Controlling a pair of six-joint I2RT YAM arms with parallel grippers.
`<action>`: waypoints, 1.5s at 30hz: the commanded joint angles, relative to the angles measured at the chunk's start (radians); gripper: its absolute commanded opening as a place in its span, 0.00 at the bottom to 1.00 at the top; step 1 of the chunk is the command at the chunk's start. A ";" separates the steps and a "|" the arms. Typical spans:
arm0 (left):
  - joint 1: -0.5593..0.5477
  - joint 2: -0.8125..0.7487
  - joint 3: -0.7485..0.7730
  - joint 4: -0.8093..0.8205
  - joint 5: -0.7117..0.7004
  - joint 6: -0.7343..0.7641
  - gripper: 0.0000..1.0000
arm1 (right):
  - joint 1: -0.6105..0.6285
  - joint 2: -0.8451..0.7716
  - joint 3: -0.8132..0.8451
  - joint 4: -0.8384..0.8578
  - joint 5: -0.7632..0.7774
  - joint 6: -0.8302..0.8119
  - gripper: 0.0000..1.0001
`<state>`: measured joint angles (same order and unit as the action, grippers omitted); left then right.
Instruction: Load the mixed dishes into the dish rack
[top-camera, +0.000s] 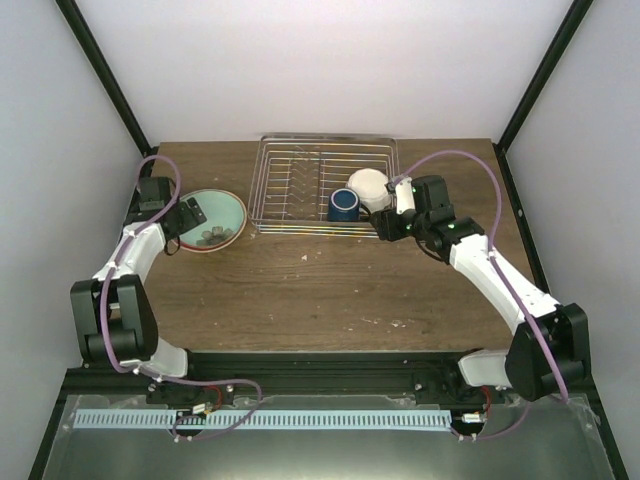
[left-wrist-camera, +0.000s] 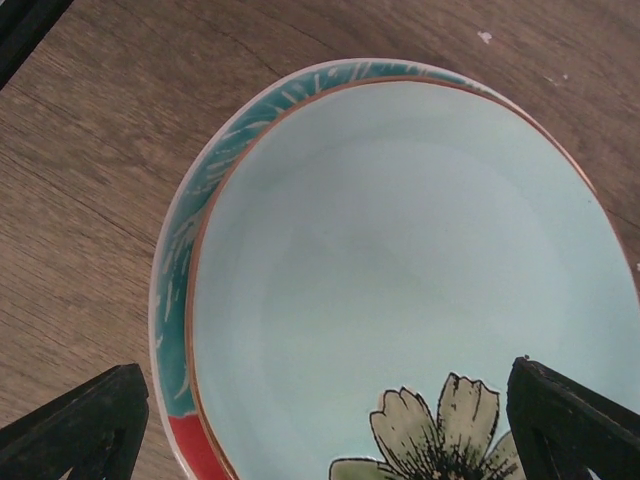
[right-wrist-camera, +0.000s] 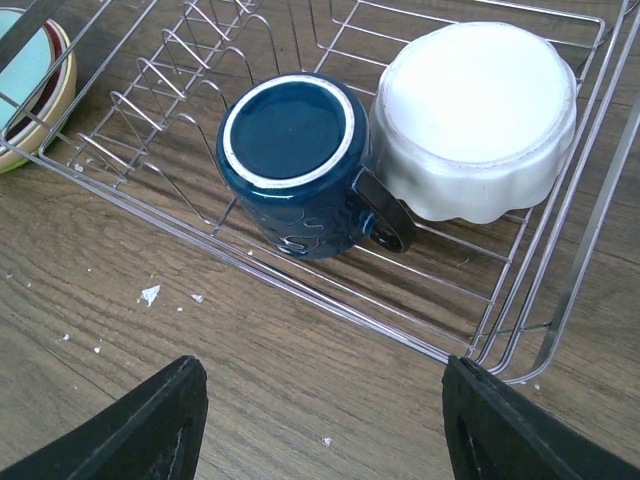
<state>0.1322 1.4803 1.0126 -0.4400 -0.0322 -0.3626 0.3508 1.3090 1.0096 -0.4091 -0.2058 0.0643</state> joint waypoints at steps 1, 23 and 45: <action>0.017 0.039 0.042 -0.007 0.002 0.008 0.99 | 0.007 -0.026 -0.012 0.019 -0.003 -0.008 0.65; 0.058 0.128 -0.003 0.097 0.064 -0.026 0.95 | 0.007 -0.004 -0.013 0.019 0.003 -0.015 0.65; 0.065 0.086 0.054 0.036 0.071 0.008 0.95 | 0.007 0.028 -0.006 0.024 0.002 -0.021 0.65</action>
<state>0.1905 1.5818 1.0462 -0.4057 0.0036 -0.3584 0.3508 1.3312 0.9989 -0.4015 -0.2050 0.0608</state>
